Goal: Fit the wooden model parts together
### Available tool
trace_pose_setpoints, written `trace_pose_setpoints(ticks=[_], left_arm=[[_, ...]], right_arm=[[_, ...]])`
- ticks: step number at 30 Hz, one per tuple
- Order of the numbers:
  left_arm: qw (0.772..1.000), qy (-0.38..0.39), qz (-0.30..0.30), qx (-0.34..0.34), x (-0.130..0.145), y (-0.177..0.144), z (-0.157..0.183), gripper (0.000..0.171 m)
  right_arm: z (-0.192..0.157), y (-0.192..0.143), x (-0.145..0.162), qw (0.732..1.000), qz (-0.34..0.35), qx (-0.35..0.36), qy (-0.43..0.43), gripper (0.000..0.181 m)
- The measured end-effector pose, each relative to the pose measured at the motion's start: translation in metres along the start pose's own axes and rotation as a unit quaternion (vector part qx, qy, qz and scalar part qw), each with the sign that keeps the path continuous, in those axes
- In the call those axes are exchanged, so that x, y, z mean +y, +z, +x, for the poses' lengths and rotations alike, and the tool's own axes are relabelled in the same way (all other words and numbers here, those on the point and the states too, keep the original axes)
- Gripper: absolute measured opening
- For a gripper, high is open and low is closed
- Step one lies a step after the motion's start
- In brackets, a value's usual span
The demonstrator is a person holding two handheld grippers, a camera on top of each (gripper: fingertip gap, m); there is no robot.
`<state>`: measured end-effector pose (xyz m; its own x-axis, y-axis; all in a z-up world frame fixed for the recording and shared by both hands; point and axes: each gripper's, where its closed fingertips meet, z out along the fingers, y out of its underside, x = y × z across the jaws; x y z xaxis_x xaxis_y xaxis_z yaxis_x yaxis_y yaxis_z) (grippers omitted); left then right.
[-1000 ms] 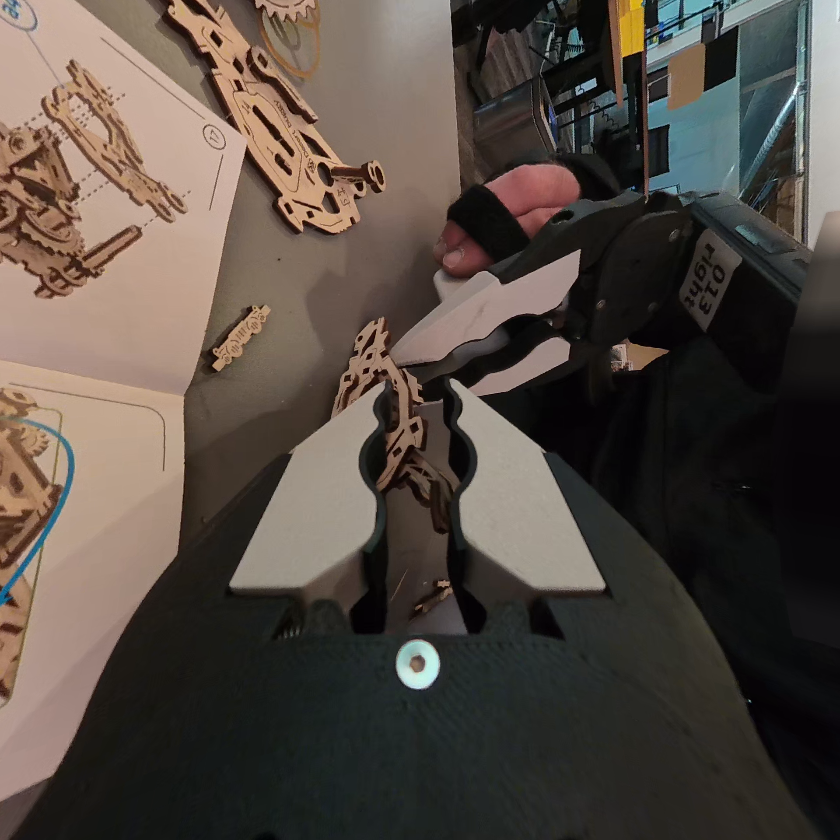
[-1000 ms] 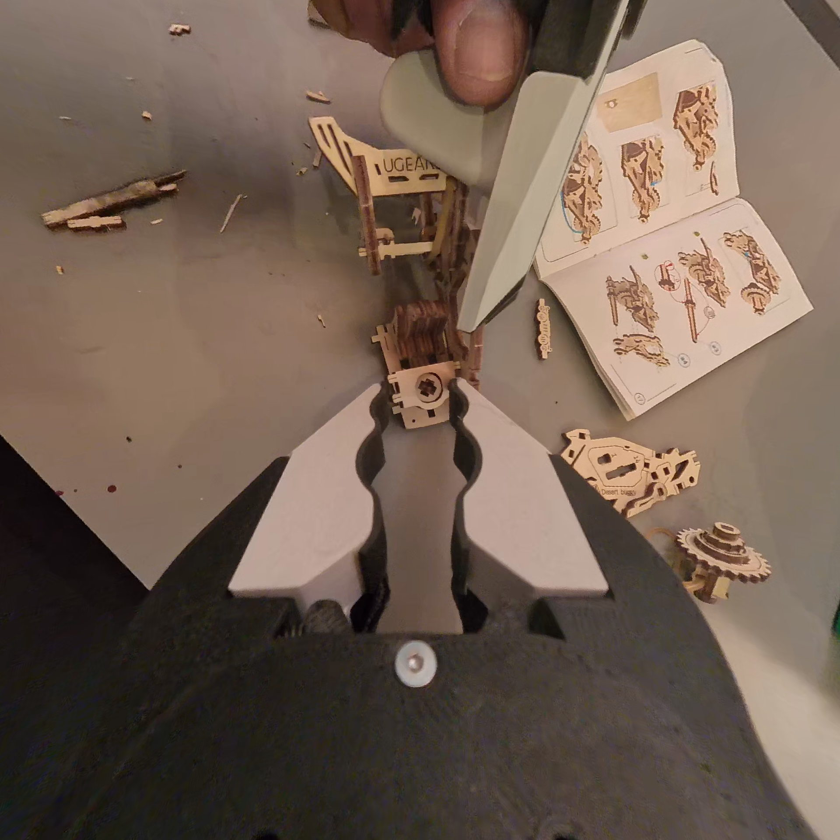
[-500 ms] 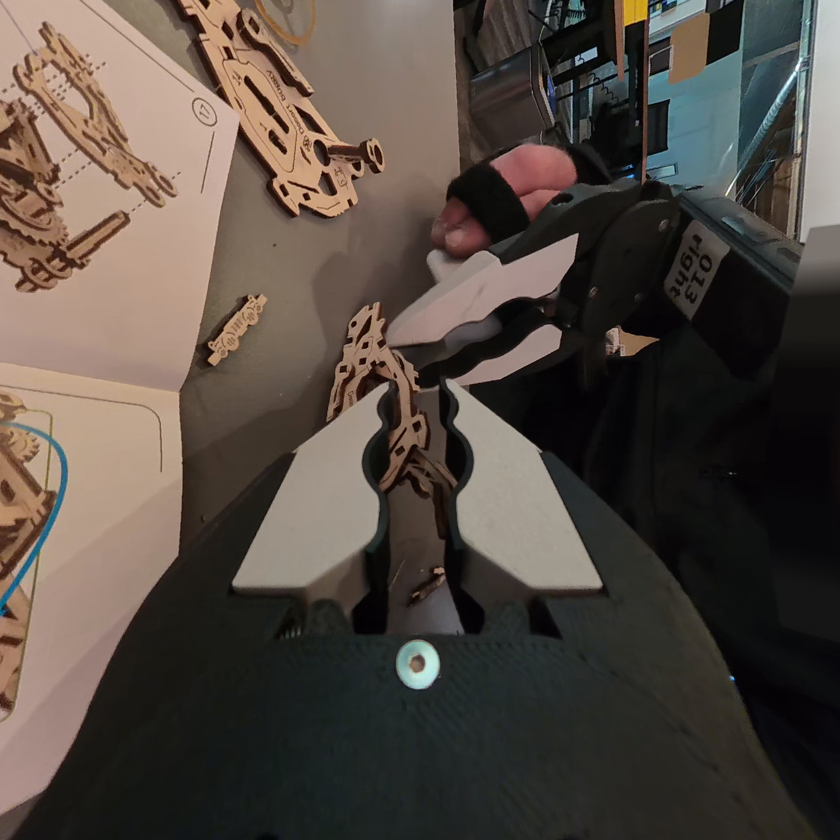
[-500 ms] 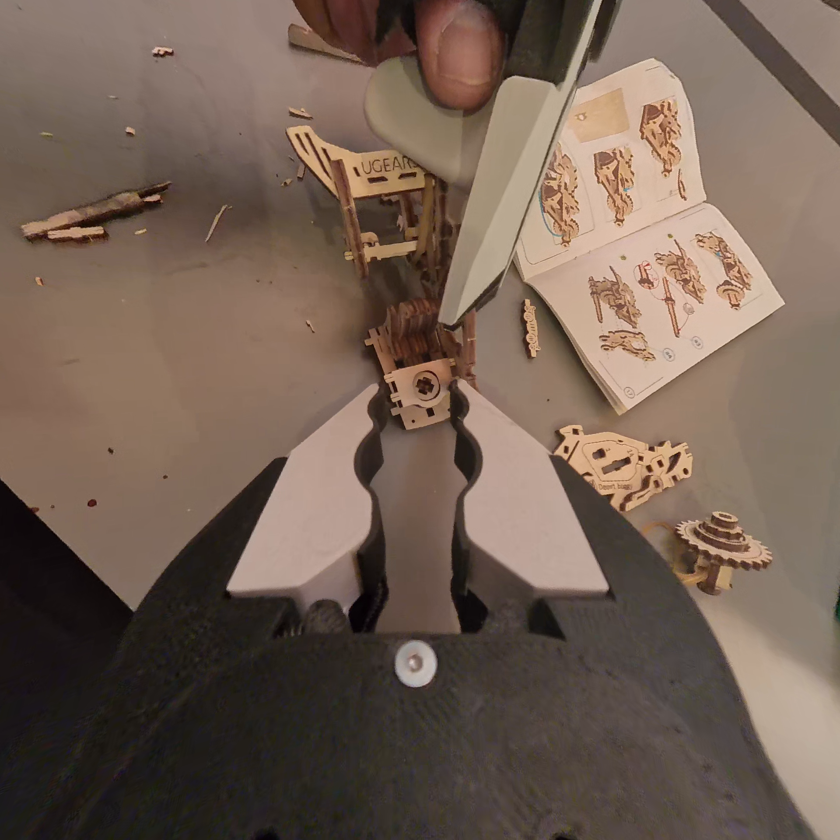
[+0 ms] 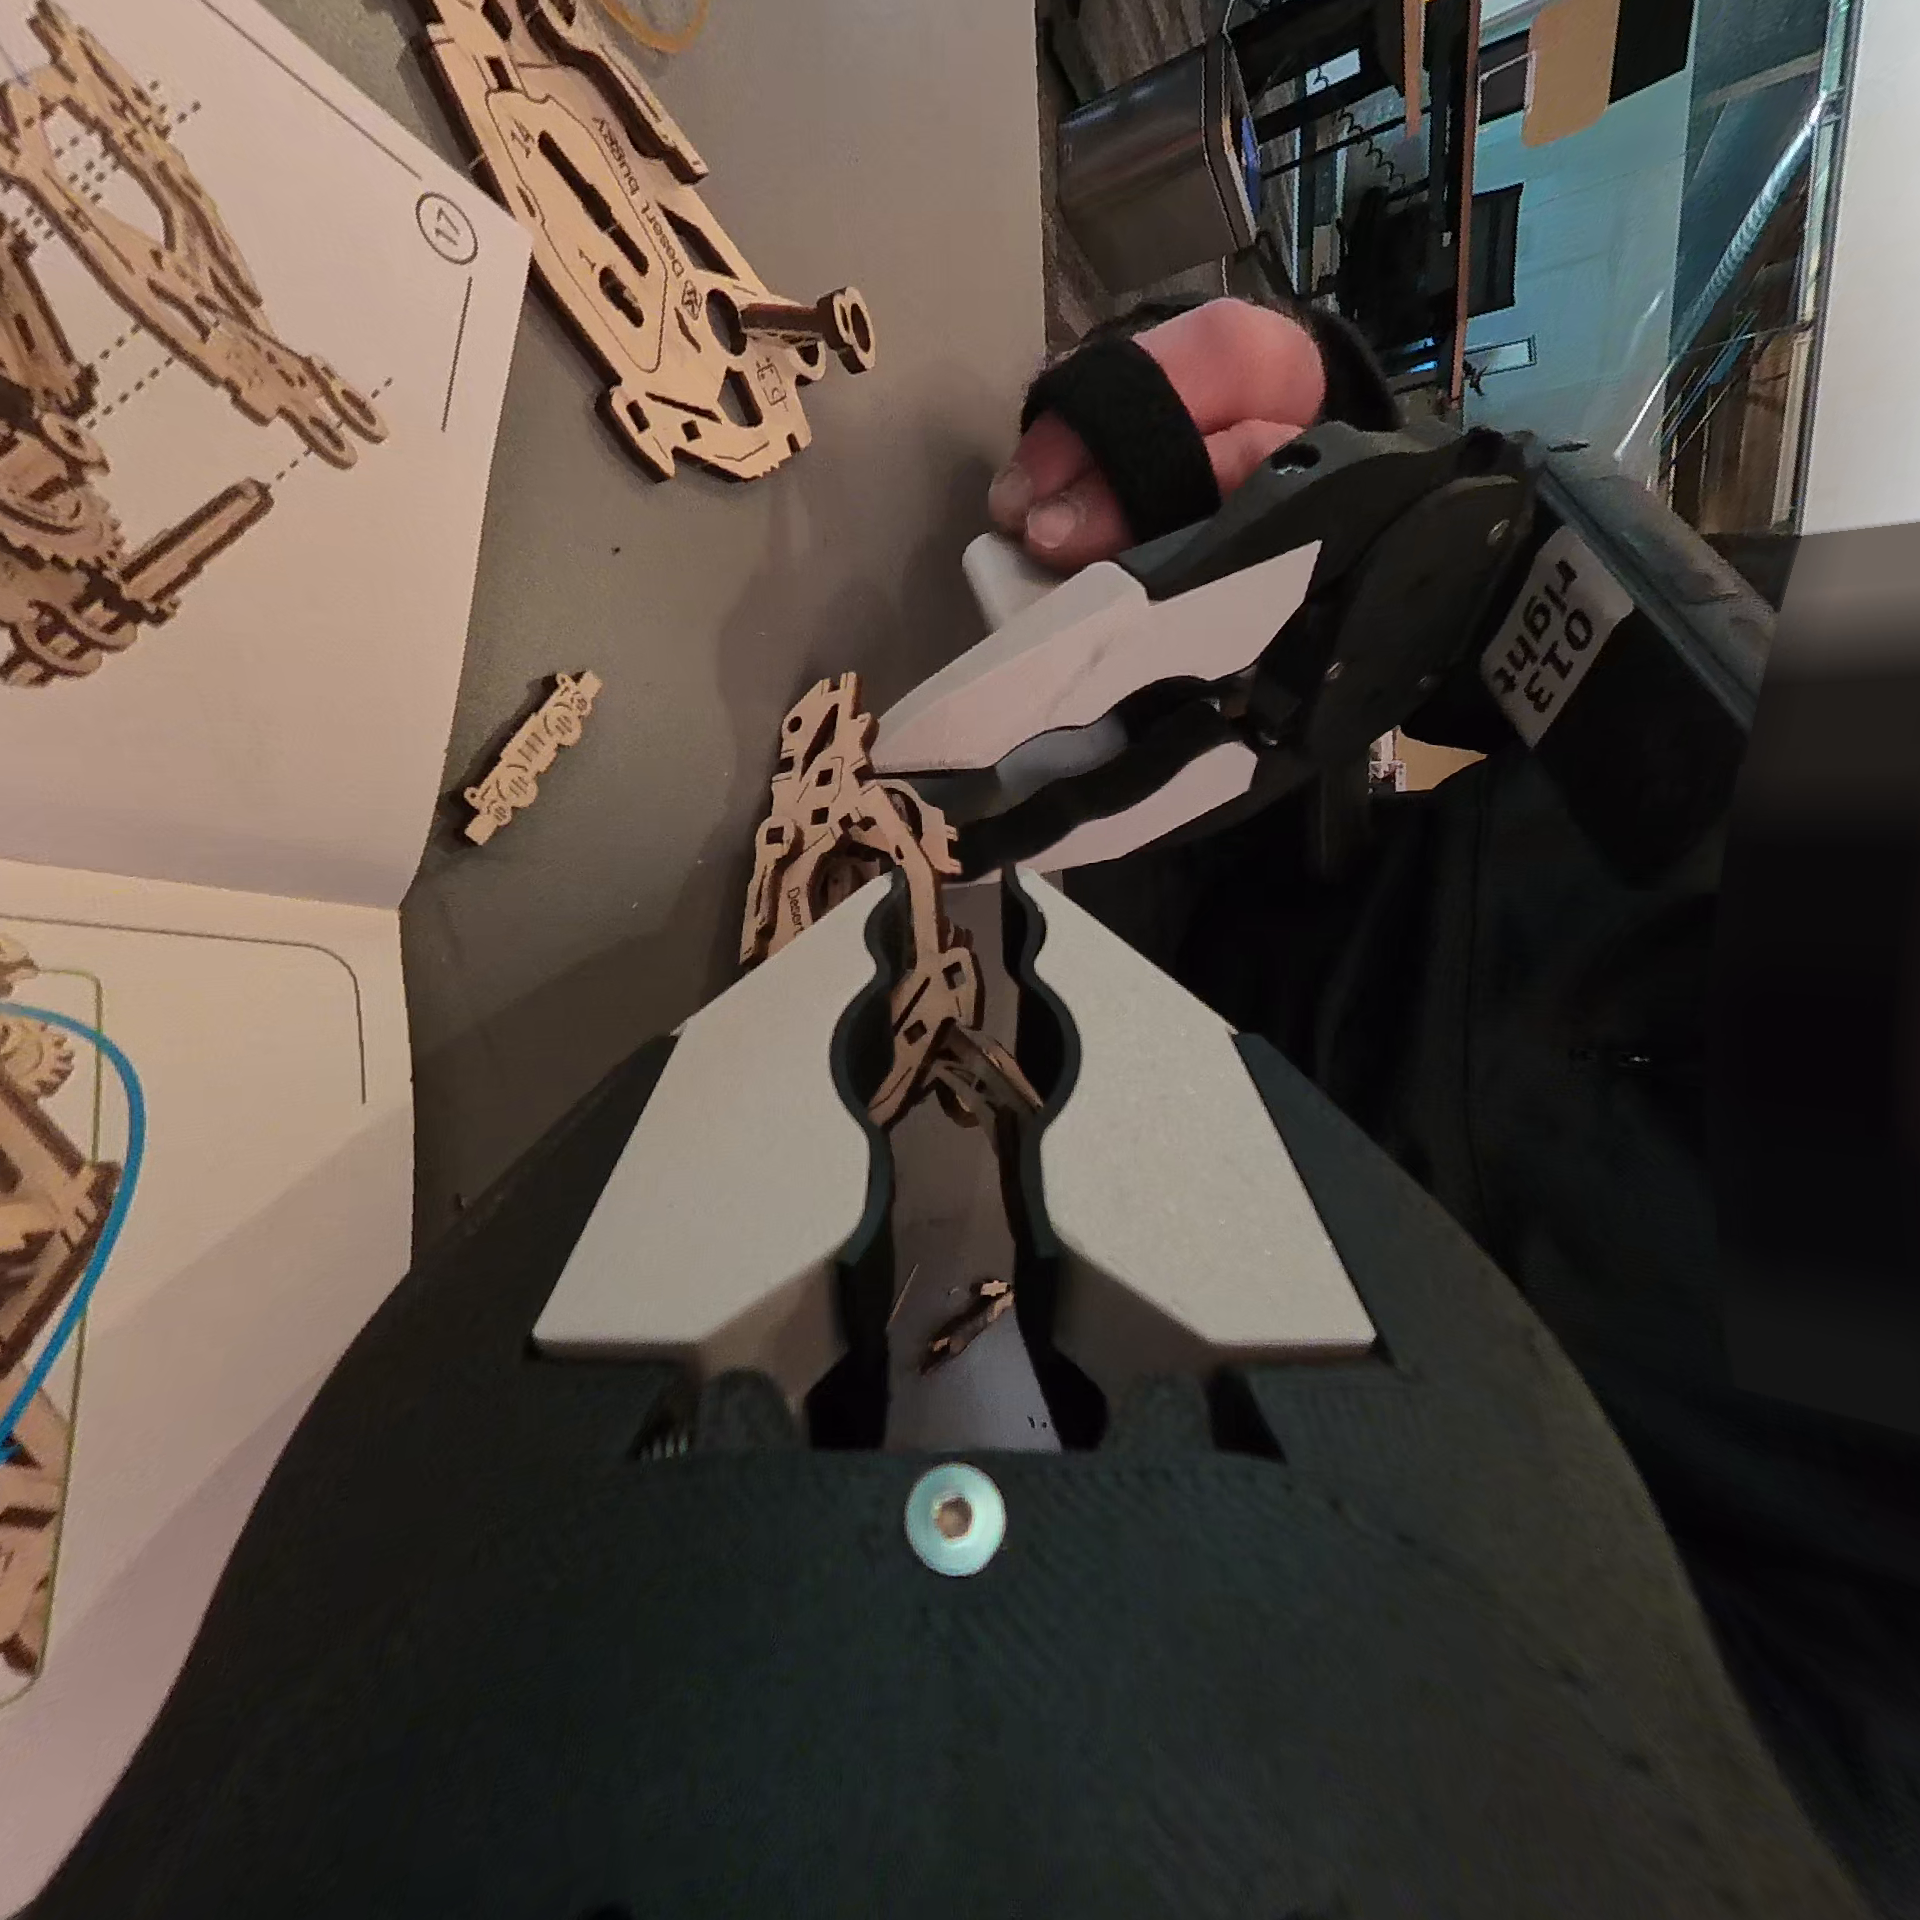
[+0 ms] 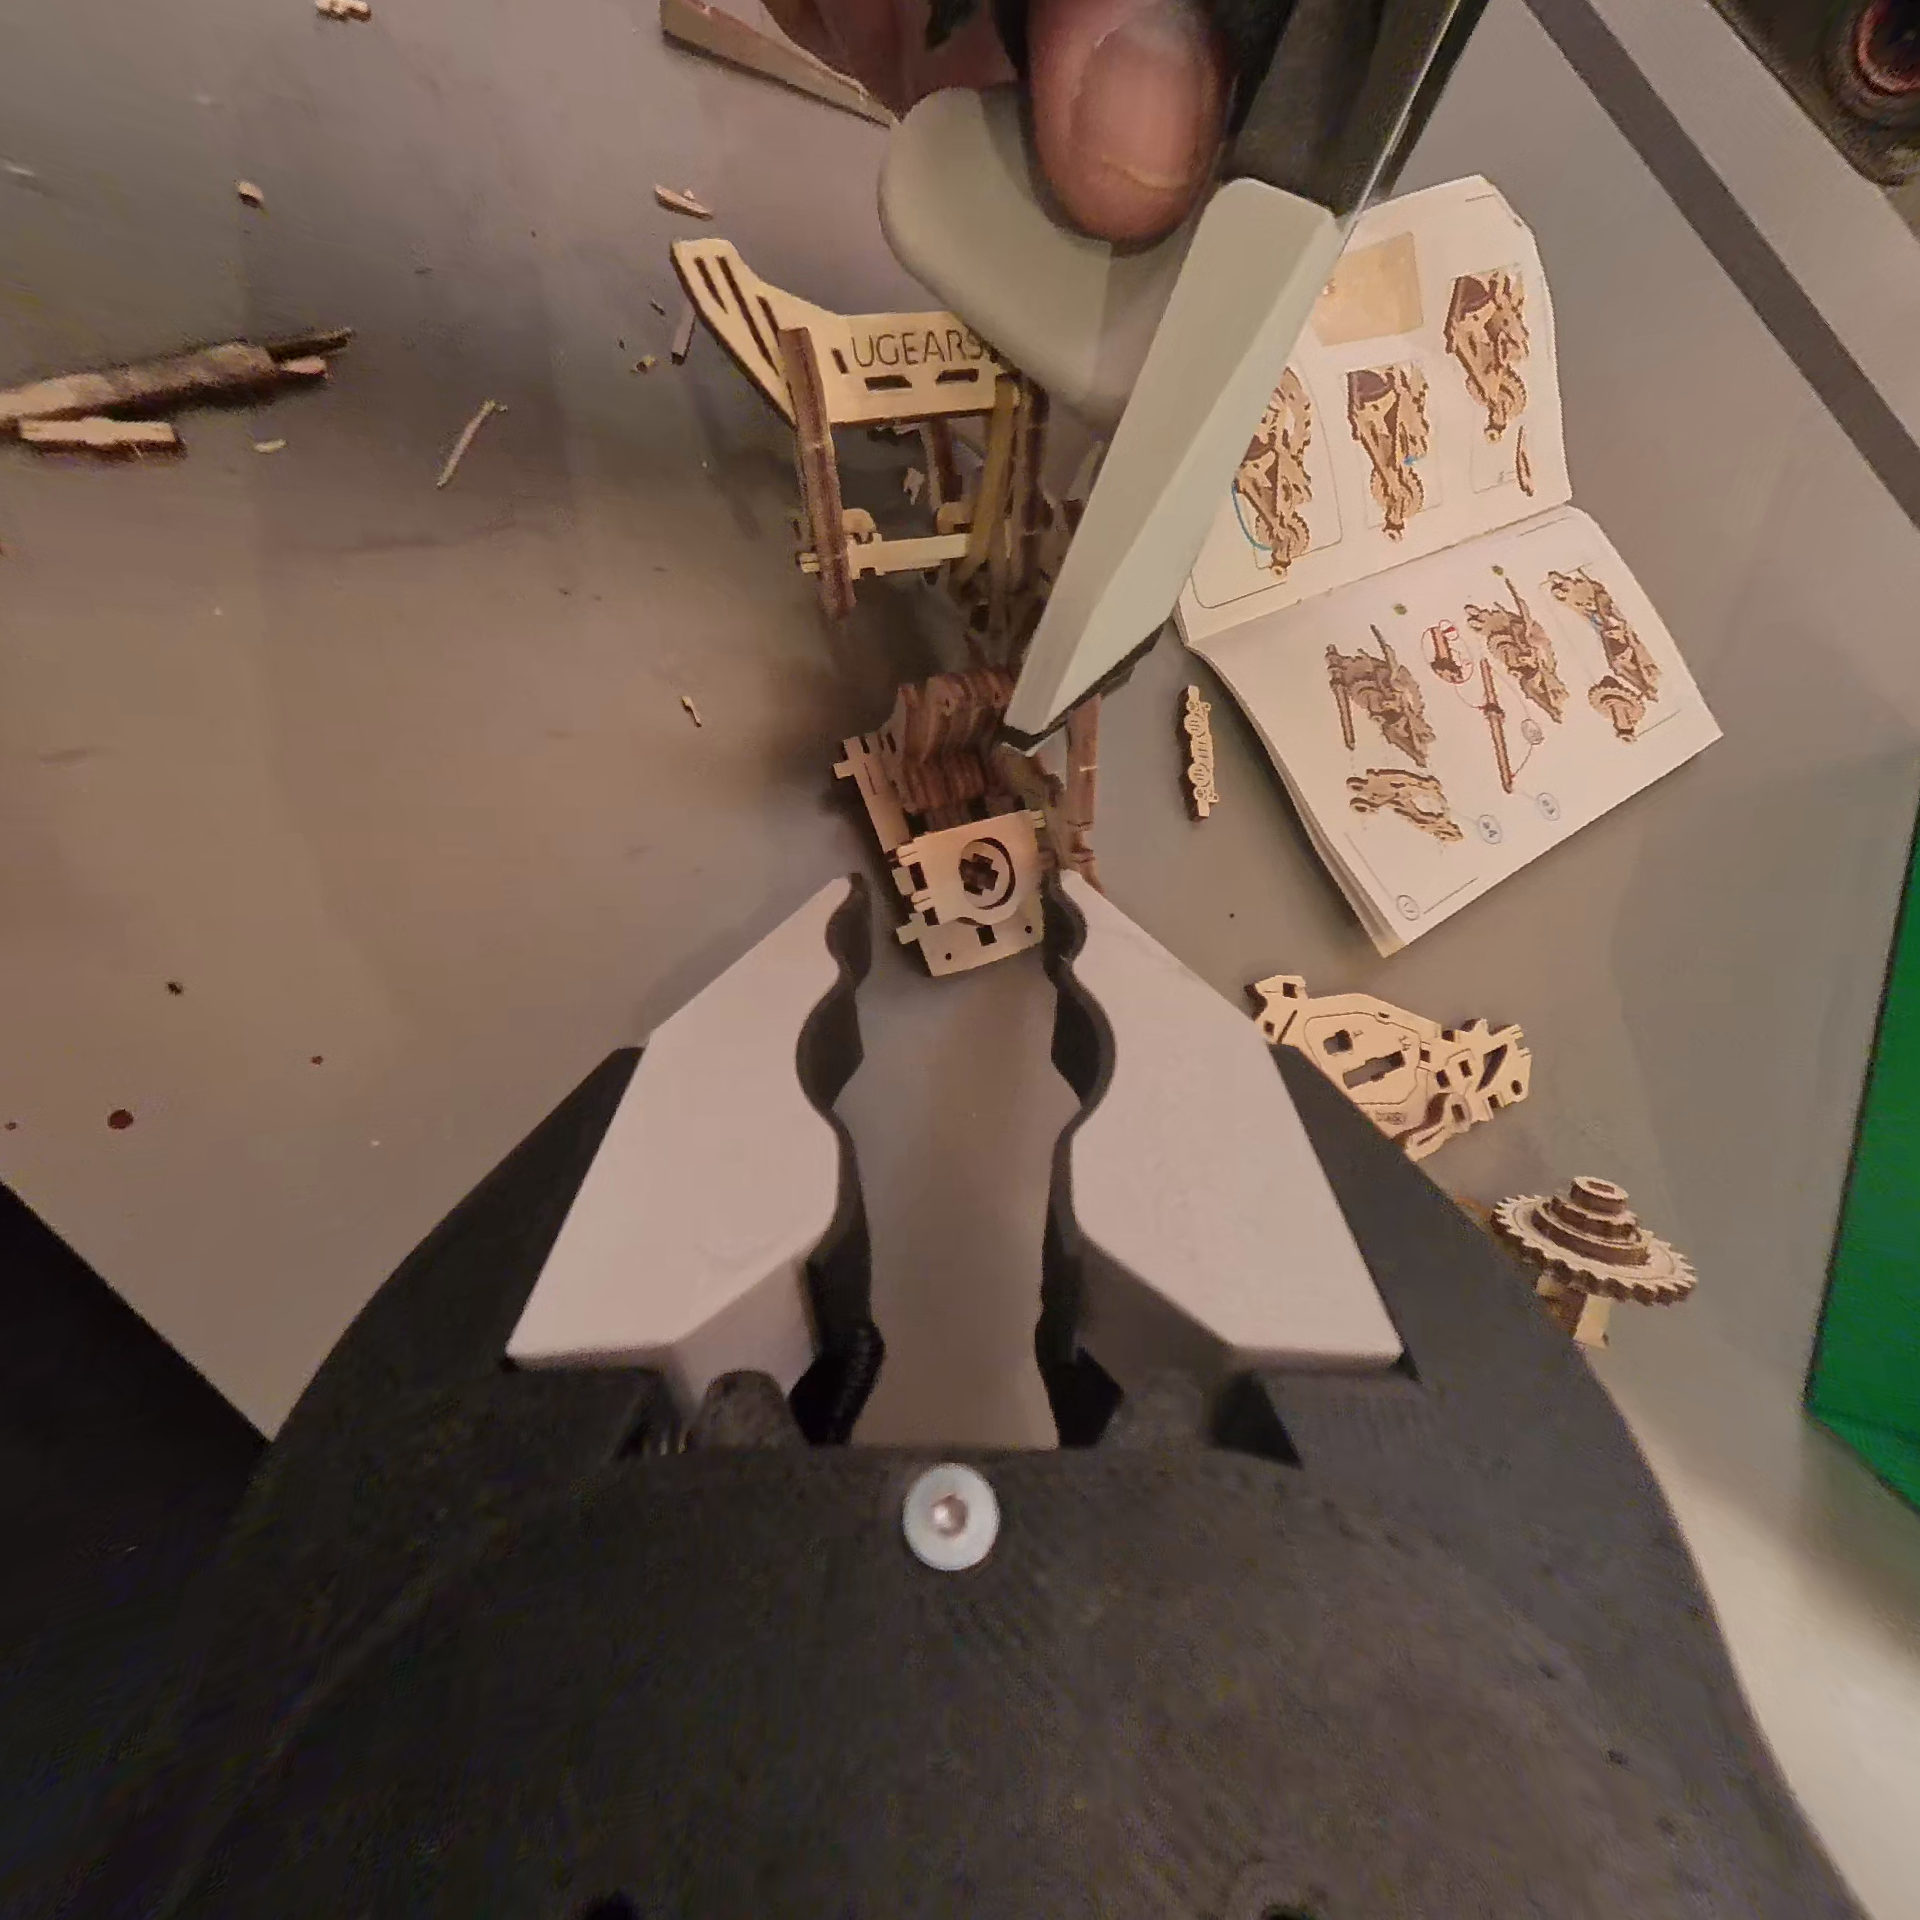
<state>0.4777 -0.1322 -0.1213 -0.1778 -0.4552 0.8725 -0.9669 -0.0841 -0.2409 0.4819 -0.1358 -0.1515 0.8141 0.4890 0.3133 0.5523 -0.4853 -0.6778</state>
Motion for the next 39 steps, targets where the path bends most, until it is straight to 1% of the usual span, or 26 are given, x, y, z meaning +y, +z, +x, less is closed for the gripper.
trace_pose_setpoints(ticks=[4,8,11,15,20,24,25,28,31,34,35,36,37,39], left_arm=[[1.0,0.0,0.002,0.002,0.0,0.0,0.0,0.015],[1.0,0.001,0.001,0.005,0.0,0.0,0.001,0.015],[1.0,0.002,0.0,0.006,-0.001,0.001,0.001,0.014],[1.0,0.002,-0.003,0.004,-0.002,0.0,0.0,0.013],[1.0,0.0,-0.009,0.007,-0.001,-0.001,0.0,0.012],[1.0,0.003,-0.008,0.007,-0.002,-0.001,0.0,0.012],[1.0,0.003,-0.005,0.008,-0.003,-0.001,0.0,0.011],[1.0,0.004,-0.003,0.011,-0.004,-0.002,0.001,0.012],[1.0,0.004,-0.004,0.011,-0.004,-0.001,0.001,0.011],[1.0,0.002,-0.006,0.013,-0.004,-0.001,0.001,0.01],[1.0,0.002,-0.007,0.012,-0.004,-0.001,0.001,0.01],[1.0,0.002,-0.008,0.012,-0.004,-0.001,0.001,0.01],[1.0,0.002,-0.009,0.011,-0.004,-0.001,0.001,0.01],[1.0,0.001,-0.01,0.011,-0.005,0.0,0.001,0.01]], right_arm=[[-0.005,-0.007,-0.001,1.0,0.008,-0.019,-0.005,0.039],[-0.006,-0.016,-0.01,0.999,0.037,-0.035,-0.004,0.02],[-0.006,-0.012,-0.008,0.998,0.031,-0.054,-0.002,0.008],[-0.006,-0.009,-0.006,0.998,0.028,-0.061,-0.004,0.007],[-0.006,-0.008,-0.006,0.998,0.027,-0.051,-0.021,0.007],[-0.006,-0.008,-0.006,0.998,0.03,-0.055,-0.012,0.007],[-0.005,-0.009,-0.006,0.998,0.029,-0.055,-0.01,0.009],[-0.007,-0.012,-0.007,0.998,0.033,-0.058,-0.005,0.024],[-0.004,-0.019,-0.013,0.997,0.046,-0.058,0.0,0.029],[0.01,-0.018,-0.008,0.999,0.032,-0.04,-0.012,0.042],[0.014,-0.016,-0.005,0.999,0.023,-0.039,-0.017,0.05],[0.014,-0.013,-0.003,0.999,0.014,-0.045,-0.023,0.058],[0.014,-0.009,-0.001,0.998,0.009,-0.054,-0.029,0.061],[0.013,-0.003,0.002,0.997,0.001,-0.071,-0.034,0.058]])
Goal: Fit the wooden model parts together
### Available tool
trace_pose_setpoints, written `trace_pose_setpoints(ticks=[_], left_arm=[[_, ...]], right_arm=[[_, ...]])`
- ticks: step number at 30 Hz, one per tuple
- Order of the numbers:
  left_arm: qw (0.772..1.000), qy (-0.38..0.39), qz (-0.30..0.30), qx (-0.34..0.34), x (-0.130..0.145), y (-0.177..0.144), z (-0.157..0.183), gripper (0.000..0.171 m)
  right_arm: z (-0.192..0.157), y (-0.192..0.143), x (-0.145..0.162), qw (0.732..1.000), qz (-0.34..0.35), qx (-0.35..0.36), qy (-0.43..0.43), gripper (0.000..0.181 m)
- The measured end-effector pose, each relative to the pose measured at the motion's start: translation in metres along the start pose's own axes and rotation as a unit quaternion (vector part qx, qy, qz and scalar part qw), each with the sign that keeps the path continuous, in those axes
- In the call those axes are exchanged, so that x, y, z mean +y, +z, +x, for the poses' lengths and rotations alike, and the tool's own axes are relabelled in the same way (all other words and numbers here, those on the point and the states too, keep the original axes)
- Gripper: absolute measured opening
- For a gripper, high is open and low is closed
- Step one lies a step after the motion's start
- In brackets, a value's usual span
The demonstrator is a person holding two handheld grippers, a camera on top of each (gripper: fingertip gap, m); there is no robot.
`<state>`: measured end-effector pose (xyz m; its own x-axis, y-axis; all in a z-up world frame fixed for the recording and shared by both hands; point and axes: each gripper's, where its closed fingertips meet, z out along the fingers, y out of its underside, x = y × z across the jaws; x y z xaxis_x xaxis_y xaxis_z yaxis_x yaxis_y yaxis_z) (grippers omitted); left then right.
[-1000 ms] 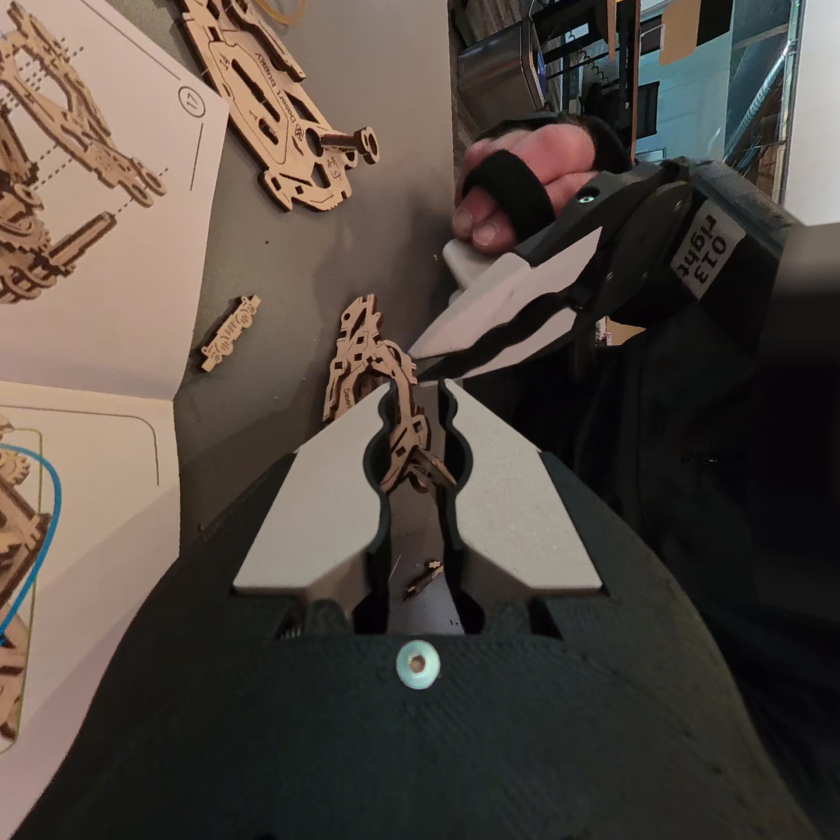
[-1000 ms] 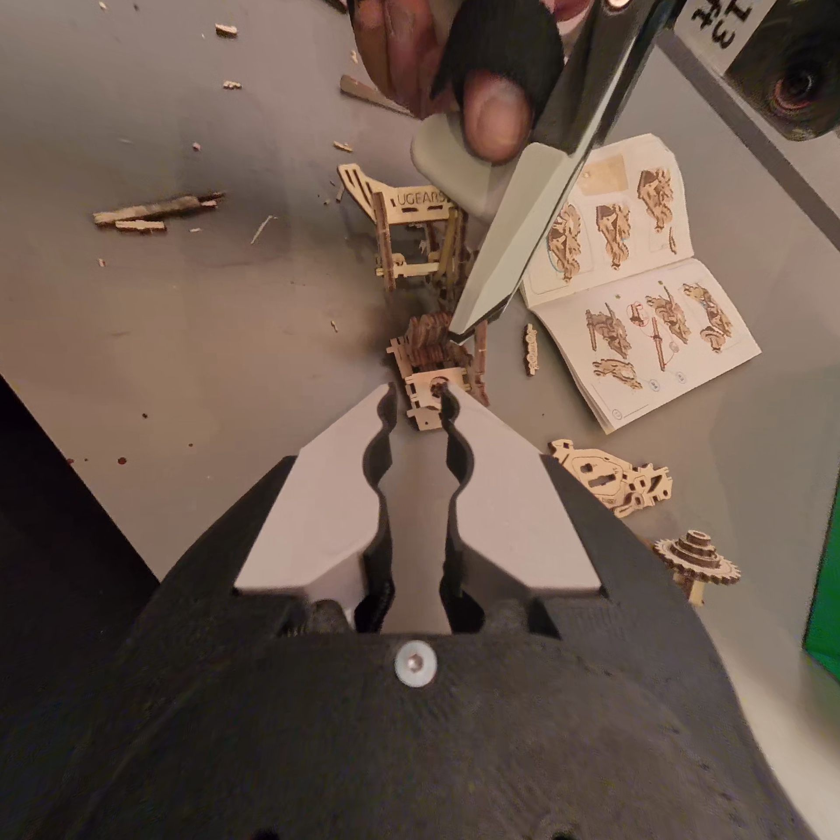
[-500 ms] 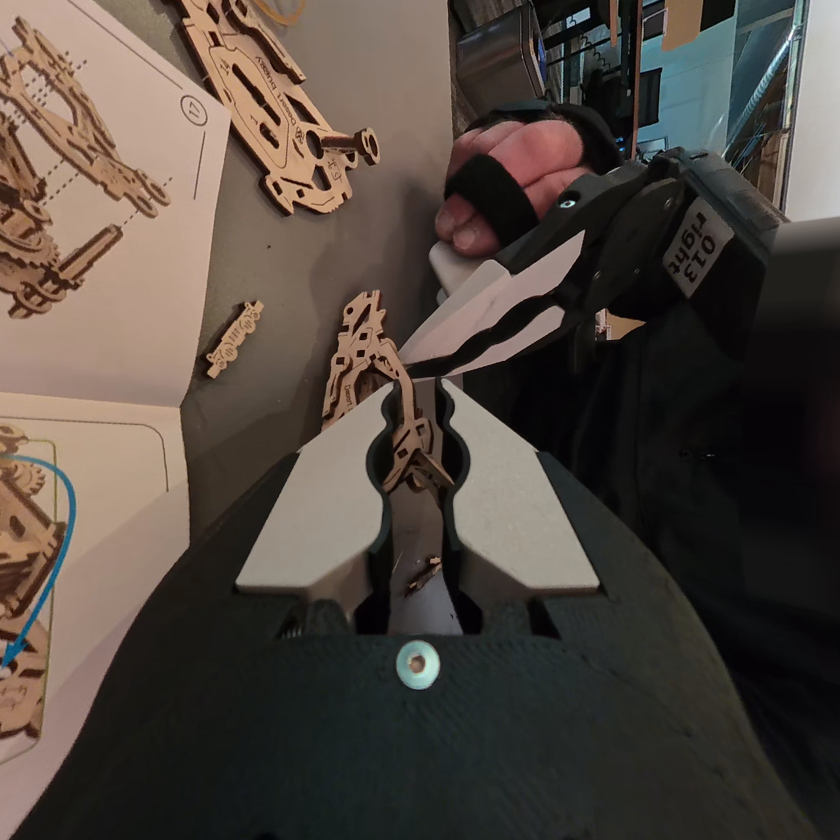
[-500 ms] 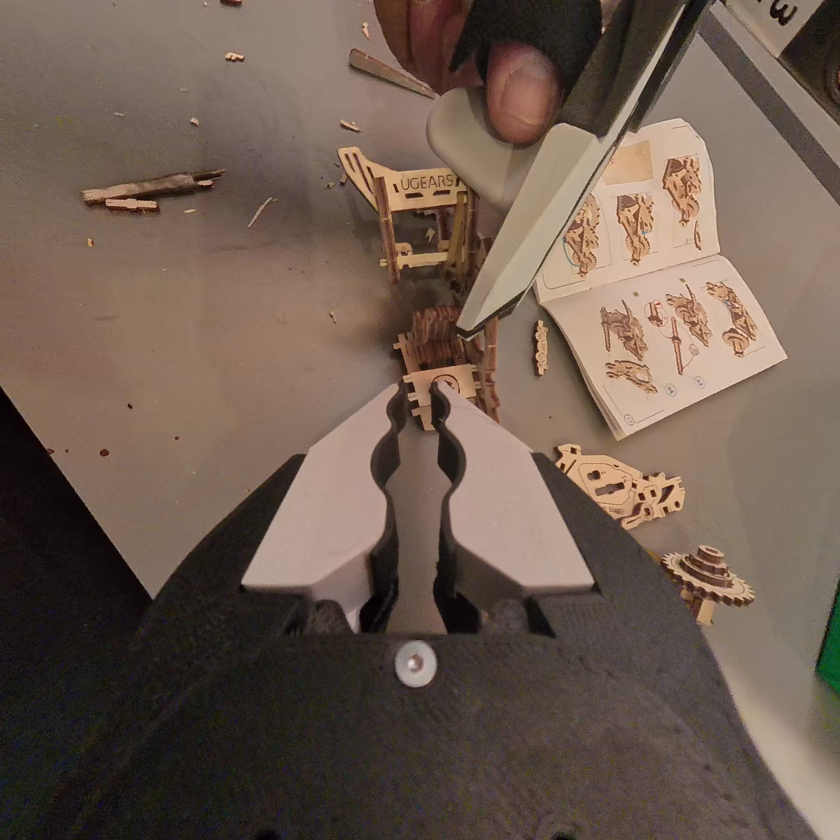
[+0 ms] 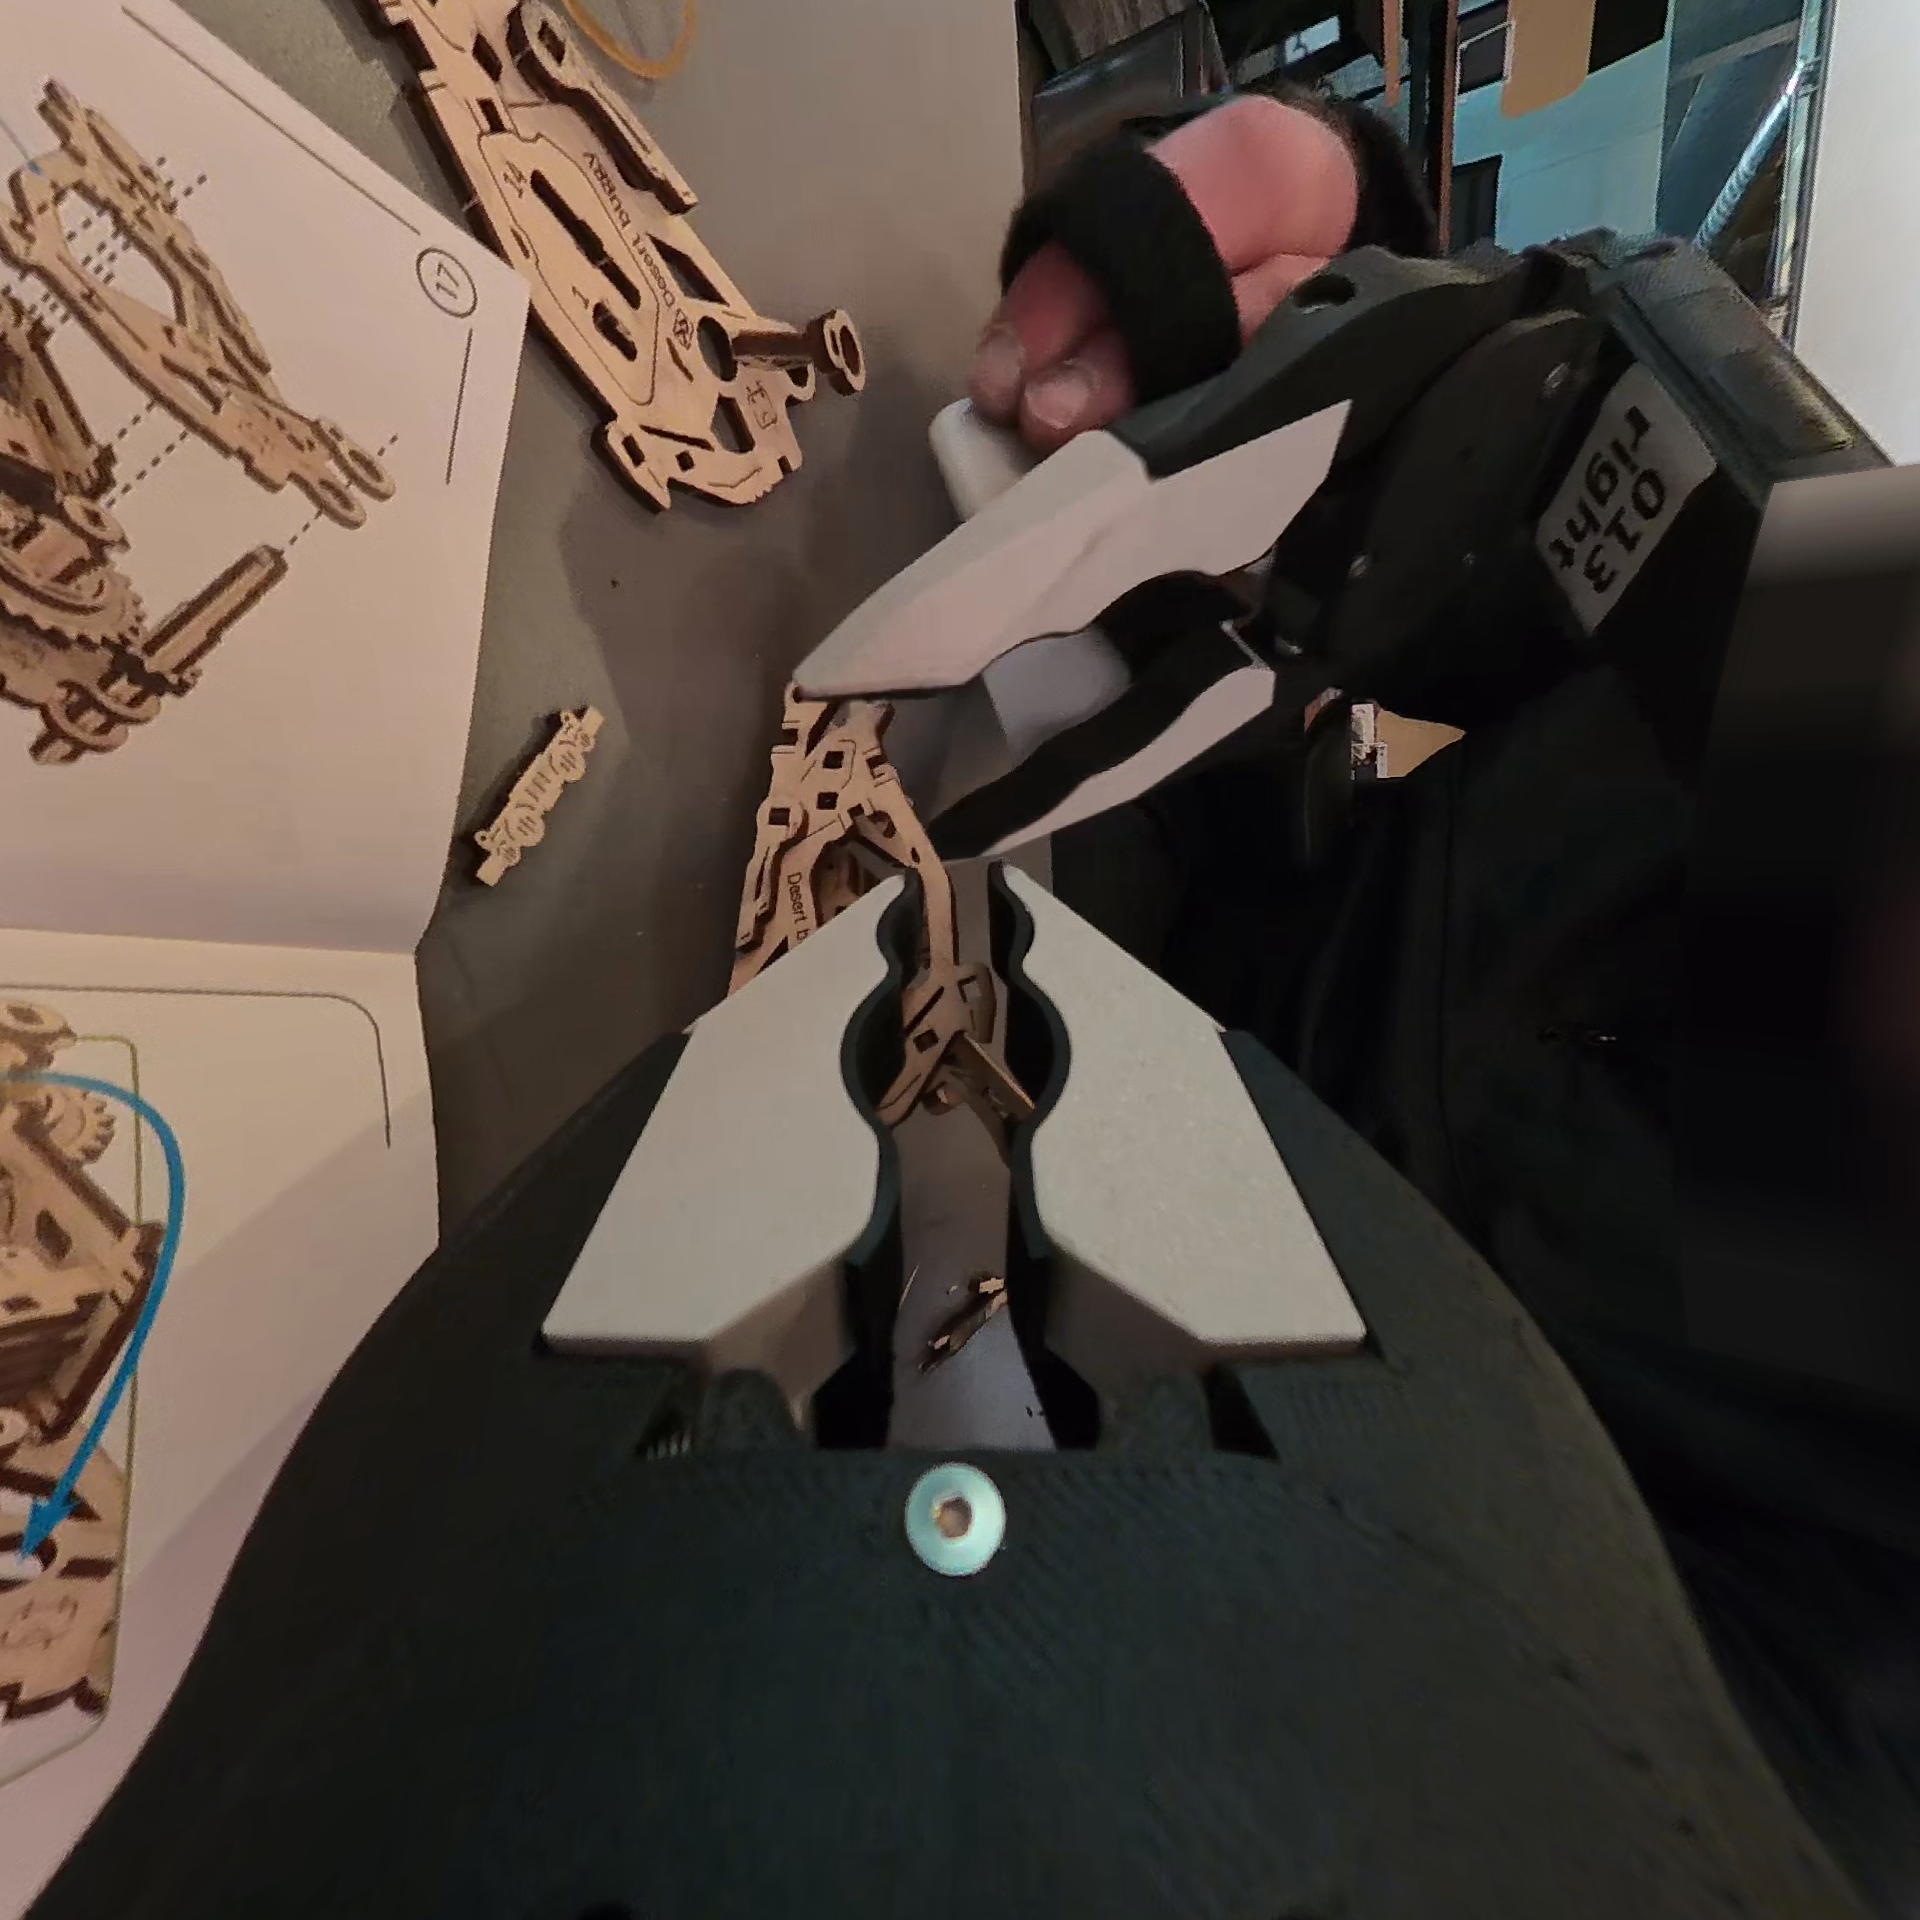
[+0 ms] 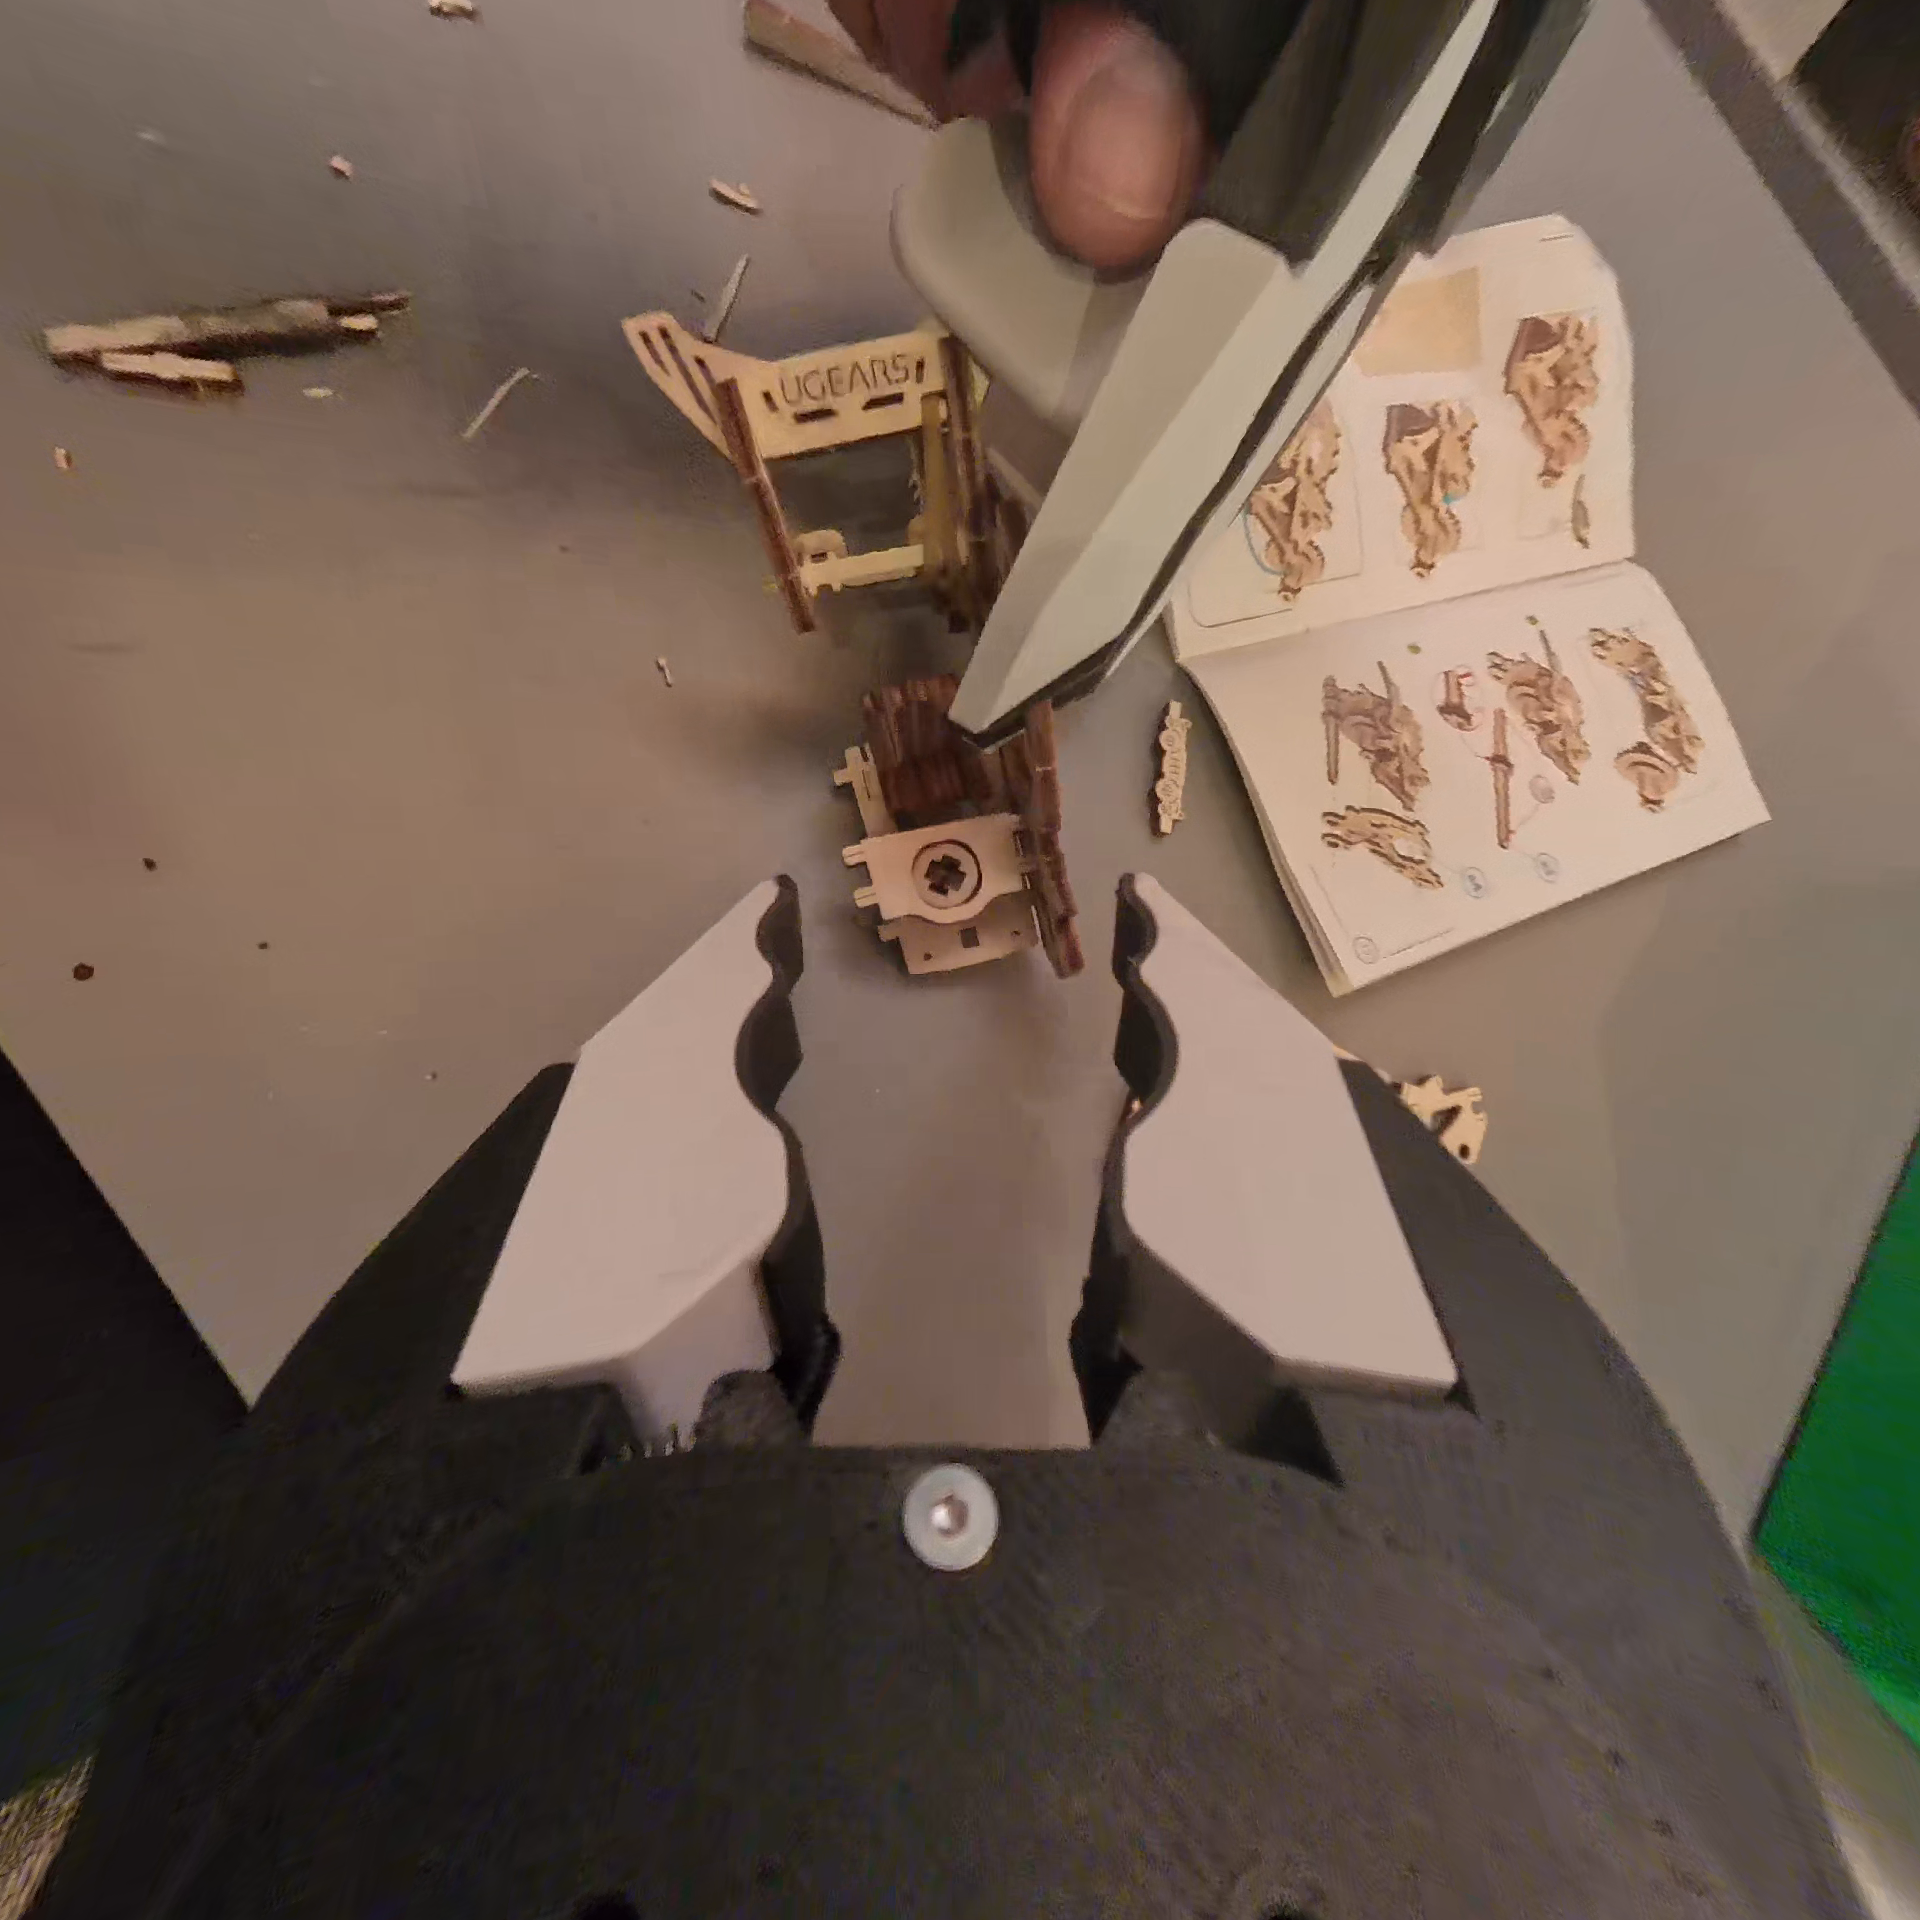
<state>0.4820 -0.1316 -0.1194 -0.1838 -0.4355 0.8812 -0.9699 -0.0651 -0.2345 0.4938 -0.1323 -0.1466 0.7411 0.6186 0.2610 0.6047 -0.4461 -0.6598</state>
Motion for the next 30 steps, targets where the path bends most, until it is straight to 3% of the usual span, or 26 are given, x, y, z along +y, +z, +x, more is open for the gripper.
trace_pose_setpoints(ticks=[4,30], left_arm=[[1.0,-0.001,-0.001,0.004,0.0003,0.0009,0.0003,0.01],[1.0,-0.018,0.011,0.014,0.0002,0.0009,-0.0007,0.008]], right_arm=[[-0.0013,0.0056,-0.0001,1.0,-0.003,-0.025,0.005,0.041],[-0.0008,0.0078,0.0008,1.0,0.0,-0.018,0.004,0.04]])
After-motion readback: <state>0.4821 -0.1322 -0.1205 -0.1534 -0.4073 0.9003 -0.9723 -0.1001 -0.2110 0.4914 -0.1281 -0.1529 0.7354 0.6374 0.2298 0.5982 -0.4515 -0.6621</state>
